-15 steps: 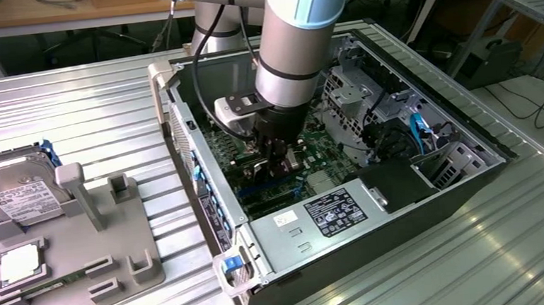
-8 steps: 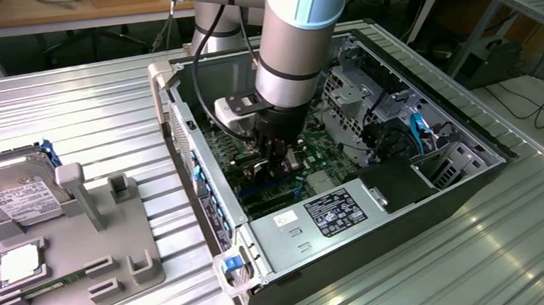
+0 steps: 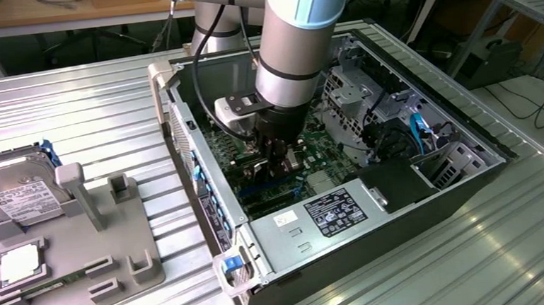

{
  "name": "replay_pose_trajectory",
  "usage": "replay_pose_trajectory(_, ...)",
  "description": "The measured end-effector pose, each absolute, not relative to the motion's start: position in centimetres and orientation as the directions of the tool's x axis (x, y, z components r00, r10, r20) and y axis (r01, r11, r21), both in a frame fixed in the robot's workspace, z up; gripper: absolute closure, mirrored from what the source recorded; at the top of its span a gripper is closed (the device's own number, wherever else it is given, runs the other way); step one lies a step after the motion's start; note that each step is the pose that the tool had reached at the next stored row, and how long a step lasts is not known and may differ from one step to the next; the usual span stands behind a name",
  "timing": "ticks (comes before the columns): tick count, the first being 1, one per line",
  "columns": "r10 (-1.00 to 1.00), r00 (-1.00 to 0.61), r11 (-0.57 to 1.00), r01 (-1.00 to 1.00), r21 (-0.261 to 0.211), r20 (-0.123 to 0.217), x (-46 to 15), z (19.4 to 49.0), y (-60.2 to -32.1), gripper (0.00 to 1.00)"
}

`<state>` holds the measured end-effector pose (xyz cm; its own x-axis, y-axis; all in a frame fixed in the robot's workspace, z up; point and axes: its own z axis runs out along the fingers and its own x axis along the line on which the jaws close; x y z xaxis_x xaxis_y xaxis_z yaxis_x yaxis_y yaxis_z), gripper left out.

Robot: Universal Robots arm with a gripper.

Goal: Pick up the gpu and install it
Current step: 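Insert the gpu into the slot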

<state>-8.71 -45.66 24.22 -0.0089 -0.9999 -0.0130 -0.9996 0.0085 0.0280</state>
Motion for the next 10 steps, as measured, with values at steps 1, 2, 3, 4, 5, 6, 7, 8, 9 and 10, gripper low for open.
replay_pose_trajectory(1, -1.0, -0.009, 0.008, -1.0, 0.028, -0.013, -8.71, 24.22, -45.66, 0.72)
replay_pose_trajectory(2, -1.0, -0.009, 0.008, -1.0, 0.028, -0.013, -8.71, 24.21, -45.65, 0.72)
replay_pose_trajectory(3, -1.0, -0.009, 0.008, -1.0, 0.028, -0.013, -8.71, 24.21, -45.65, 0.72)
replay_pose_trajectory(4, -1.0, -0.009, 0.008, -1.0, 0.028, -0.013, -8.71, 24.2, -45.68, 0.72)
replay_pose_trajectory(5, -1.0, -0.009, 0.008, -1.0, 0.028, -0.013, -8.71, 24.19, -45.72, 0.72)
replay_pose_trajectory(6, -1.0, -0.009, 0.008, -1.0, 0.028, -0.013, -8.71, 24.2, -45.74, 0.72)
replay_pose_trajectory(7, -1.0, -0.009, 0.008, -1.0, 0.028, -0.013, -8.71, 24.2, -45.74, 0.72)
replay_pose_trajectory(8, -1.0, -0.009, 0.008, -1.0, 0.028, -0.013, -8.71, 24.2, -45.74, 0.72)
replay_pose_trajectory(9, -1.0, -0.009, 0.008, -1.0, 0.028, -0.013, -8.71, 24.21, -45.75, 0.72)
replay_pose_trajectory(10, -1.0, -0.009, 0.008, -1.0, 0.028, -0.013, -8.71, 24.21, -45.75, 0.72)
